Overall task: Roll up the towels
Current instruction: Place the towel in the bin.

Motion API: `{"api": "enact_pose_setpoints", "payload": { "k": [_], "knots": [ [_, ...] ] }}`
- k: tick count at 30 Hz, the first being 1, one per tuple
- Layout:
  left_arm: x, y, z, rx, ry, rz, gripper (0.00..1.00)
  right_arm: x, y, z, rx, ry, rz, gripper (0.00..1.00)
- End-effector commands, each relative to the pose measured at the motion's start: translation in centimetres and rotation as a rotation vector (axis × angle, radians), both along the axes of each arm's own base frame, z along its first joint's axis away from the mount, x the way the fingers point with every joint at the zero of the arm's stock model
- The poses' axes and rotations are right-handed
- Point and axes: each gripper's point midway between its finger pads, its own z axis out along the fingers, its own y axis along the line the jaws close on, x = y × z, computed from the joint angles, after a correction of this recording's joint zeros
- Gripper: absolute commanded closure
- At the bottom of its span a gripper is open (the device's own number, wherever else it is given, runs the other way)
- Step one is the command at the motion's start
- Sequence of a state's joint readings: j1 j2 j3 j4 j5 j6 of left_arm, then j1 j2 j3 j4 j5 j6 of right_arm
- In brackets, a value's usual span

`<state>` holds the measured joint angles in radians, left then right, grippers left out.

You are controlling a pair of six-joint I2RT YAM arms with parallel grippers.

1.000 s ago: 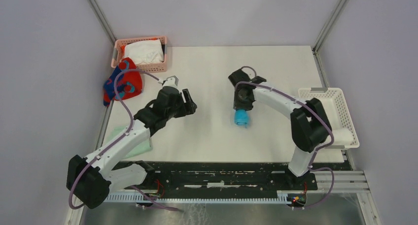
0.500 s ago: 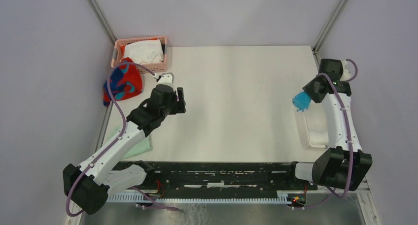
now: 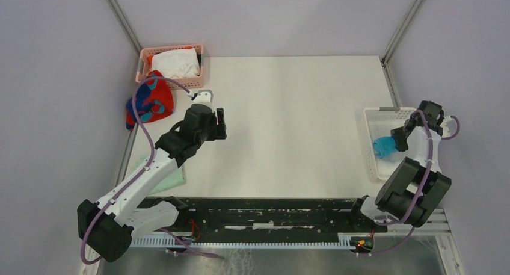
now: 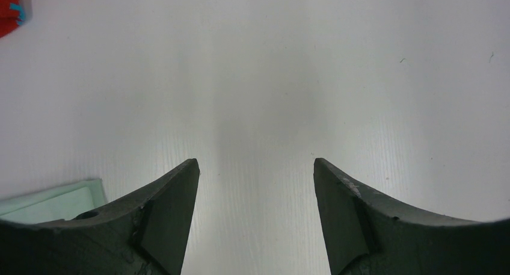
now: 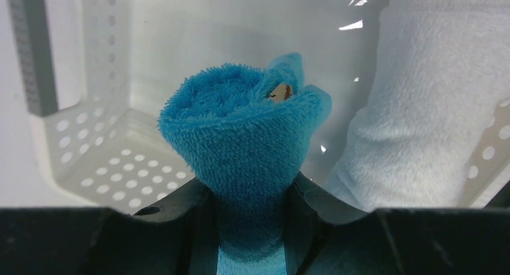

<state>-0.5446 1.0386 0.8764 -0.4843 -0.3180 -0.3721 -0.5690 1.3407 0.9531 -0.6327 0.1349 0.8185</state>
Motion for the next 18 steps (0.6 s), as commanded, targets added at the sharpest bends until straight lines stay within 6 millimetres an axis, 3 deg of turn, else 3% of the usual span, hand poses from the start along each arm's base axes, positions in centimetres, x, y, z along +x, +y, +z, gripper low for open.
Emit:
{"api": "enact_pose_setpoints", "payload": {
  "k": [1, 5, 10, 18],
  "knots": [
    [0.6, 0.4, 0.0, 0.045, -0.024, -0.007, 0.23, 0.4, -0.9, -2.3, 0.011, 0.018, -0.012, 0.87],
    [0.7, 0.3, -0.2, 0.047, -0.015, -0.011, 0.23, -1.1, -0.8, -5.2, 0.028, 0.122, -0.016, 0.87],
    [0.7, 0.3, -0.3, 0.051, -0.013, -0.010, 0.23, -2.9, -1.3, -7.5, 0.016, 0.238, -0.043, 0.85],
    [0.7, 0.3, -0.4, 0.054, -0.008, -0.013, 0.23, -3.4, -0.6, -11.5, 0.082, 0.294, -0.077, 0.74]
  ]
}}
